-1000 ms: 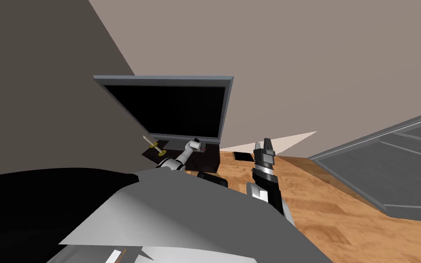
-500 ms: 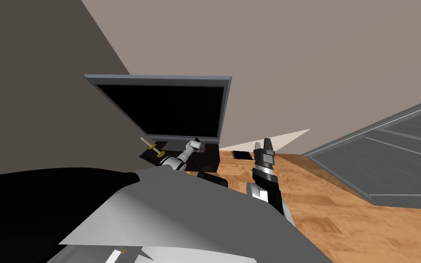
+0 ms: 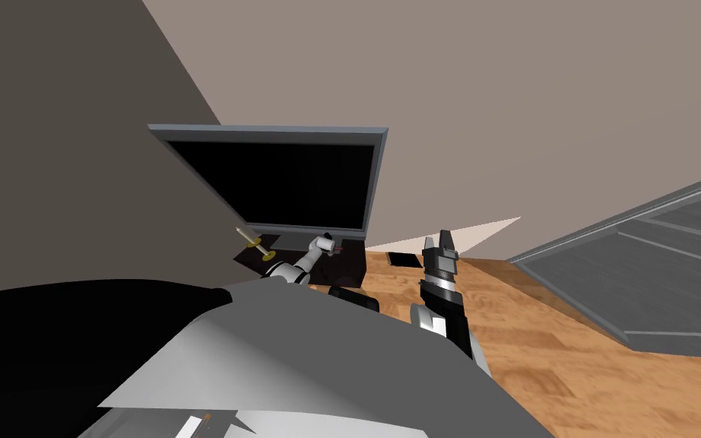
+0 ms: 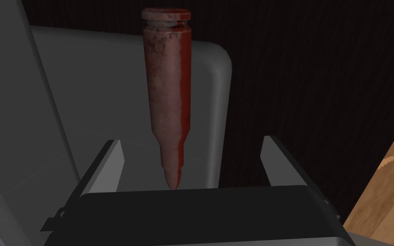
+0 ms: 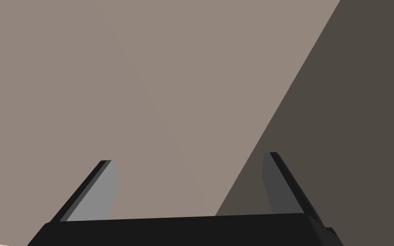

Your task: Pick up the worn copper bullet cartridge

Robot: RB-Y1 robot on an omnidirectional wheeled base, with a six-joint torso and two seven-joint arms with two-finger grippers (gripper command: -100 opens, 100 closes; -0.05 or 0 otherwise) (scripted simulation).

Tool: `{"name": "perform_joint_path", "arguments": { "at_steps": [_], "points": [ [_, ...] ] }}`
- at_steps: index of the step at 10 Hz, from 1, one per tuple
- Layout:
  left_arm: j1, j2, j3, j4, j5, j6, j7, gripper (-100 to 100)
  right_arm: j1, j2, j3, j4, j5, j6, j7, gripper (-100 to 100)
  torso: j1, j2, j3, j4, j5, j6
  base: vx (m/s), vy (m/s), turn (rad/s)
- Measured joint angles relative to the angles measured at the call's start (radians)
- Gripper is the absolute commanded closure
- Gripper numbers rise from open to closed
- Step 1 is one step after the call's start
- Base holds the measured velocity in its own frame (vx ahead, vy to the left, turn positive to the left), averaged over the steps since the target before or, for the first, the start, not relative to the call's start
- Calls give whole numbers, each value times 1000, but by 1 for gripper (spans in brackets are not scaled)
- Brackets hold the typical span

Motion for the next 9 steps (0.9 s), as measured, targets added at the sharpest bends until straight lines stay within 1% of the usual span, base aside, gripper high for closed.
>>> {"name": "perform_joint_path", "arguments": {
  "at_steps": [1,5,7,8,9],
  "points": [
    [0,0,0,1,0,-3,-1,100,0,0,0,0,0,0,0,0,0,0,0,0,0,0,0,0,0],
    [0,0,0,1,0,-3,-1,100,0,0,0,0,0,0,0,0,1,1,0,0,0,0,0,0,0],
    [0,0,0,1,0,-3,-1,-100,0,0,0,0,0,0,0,0,1,1,0,0,0,0,-5,0,-5],
    [-17,-3,16,-9,-3,-4,-3,-100,0,0,0,0,0,0,0,0,1,1,1,1,0,0,-21,-2,-24],
    [-46,0,38,-3,2,-13,-14,-100,0,0,0,0,0,0,0,0,1,2,1,1,0,0,-20,0,-11]
  ]
}}
